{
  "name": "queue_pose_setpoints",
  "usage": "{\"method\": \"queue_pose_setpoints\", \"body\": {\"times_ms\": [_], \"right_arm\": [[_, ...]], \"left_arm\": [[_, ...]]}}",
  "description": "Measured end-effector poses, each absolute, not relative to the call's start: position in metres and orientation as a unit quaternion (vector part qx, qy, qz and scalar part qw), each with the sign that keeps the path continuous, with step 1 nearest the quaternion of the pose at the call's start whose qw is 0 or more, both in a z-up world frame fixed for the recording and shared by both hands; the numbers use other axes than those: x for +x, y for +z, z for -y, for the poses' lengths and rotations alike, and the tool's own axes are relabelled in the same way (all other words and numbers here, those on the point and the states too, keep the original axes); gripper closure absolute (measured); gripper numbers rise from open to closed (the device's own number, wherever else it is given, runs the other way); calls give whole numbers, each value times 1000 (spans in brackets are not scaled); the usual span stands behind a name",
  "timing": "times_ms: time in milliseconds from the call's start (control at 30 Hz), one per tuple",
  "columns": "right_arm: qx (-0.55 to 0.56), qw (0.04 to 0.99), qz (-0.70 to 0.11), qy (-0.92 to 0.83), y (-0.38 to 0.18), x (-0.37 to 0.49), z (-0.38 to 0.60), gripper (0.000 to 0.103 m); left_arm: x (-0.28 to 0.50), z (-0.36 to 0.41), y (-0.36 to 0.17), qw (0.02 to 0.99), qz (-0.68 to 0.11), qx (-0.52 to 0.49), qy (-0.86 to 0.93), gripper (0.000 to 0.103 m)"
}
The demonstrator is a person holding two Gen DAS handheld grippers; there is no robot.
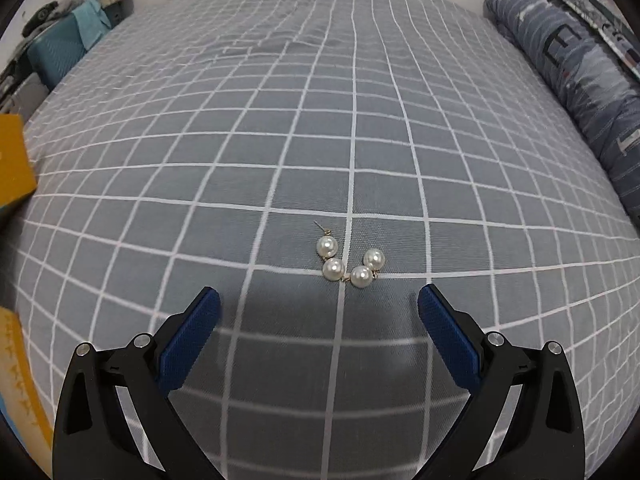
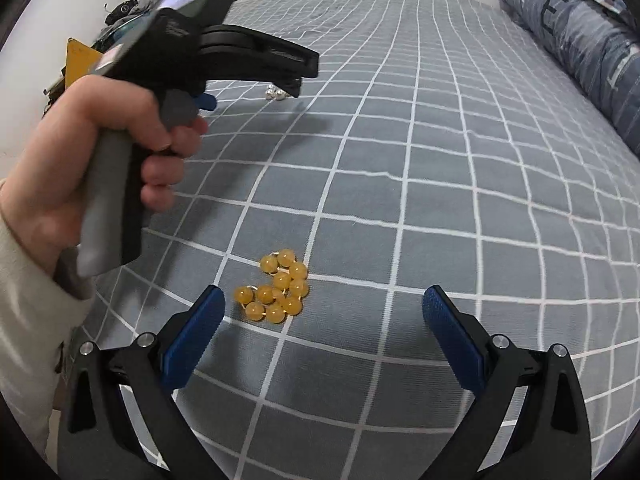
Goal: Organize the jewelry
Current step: 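Grasp pearl earrings with left tool while right tool grasps amber bead bracelet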
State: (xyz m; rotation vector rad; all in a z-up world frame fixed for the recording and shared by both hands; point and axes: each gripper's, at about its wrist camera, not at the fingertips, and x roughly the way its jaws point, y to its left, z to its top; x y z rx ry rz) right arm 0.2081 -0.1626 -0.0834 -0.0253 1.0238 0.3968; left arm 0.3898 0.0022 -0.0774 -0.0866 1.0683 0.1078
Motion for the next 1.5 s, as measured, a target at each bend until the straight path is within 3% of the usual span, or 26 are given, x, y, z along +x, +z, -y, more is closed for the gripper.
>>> {"method": "queue_pose_setpoints", "body": {"times_ms": [67,167,367,467,567,733,767,800,833,1500], "right_arm": [[-6,854,-485,190,-85,209,162,8],[-6,858,-481,181,-87,207,163,16],[-39,864,-474,164,-84,201,153,39],[-50,866,-472,157,-84,196,154,56],[-57,867,-470,154,-82,195,152,69],[-64,870,-466,150,-81,194,147,89],[-64,870,-466,151,-81,193,147,90],[-61,869,-466,151,-81,193,147,91],[-58,869,-467,151,-80,192,148,93],[-34,872,-467,143,-76,208,158,94]], "left_arm": [[393,-1,-83,859,-507,-39,55,6],[393,0,-88,861,-504,-33,57,6],[394,0,-90,861,-504,-37,61,6],[396,0,-89,861,-503,-38,62,7],[395,-1,-88,862,-501,-35,64,13],[392,-1,-83,865,-497,-30,59,42],[392,-2,-82,866,-496,-30,59,47],[391,-2,-81,866,-495,-32,55,58],[391,-3,-81,867,-495,-31,55,80],[382,-5,-68,870,-489,-25,59,81]]}}
